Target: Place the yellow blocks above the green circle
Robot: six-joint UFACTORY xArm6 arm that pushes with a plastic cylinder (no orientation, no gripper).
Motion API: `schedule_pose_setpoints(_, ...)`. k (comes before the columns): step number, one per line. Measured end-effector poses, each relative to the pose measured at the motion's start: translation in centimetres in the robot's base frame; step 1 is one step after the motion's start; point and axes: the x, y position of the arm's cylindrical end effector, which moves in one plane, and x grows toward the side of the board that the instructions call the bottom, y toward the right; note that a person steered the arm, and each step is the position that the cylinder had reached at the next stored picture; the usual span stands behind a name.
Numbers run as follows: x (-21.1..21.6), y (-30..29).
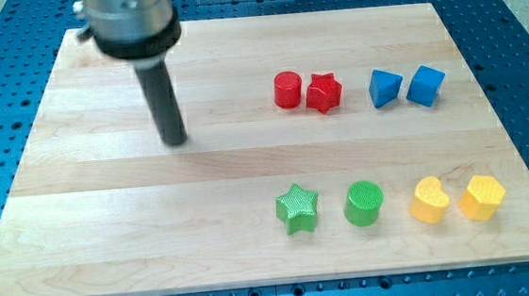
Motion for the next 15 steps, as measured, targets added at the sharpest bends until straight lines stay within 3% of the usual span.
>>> schedule_pose_setpoints(2,-11.9,2.2)
schedule_pose_setpoints(5,-14.4,7.5)
schedule_pose_setpoints(7,-16.0,14.5)
schedule_pose_setpoints(9,-16.0,14.6)
schedule_pose_setpoints(11,-17.9,23.8)
schedule_pose_setpoints(12,-16.8,33.3)
schedule_pose_setpoints(13,-13.1,41.1)
schedule_pose_setpoints(14,-9.6,44.8)
schedule_pose_setpoints(15,-0.4,44.4)
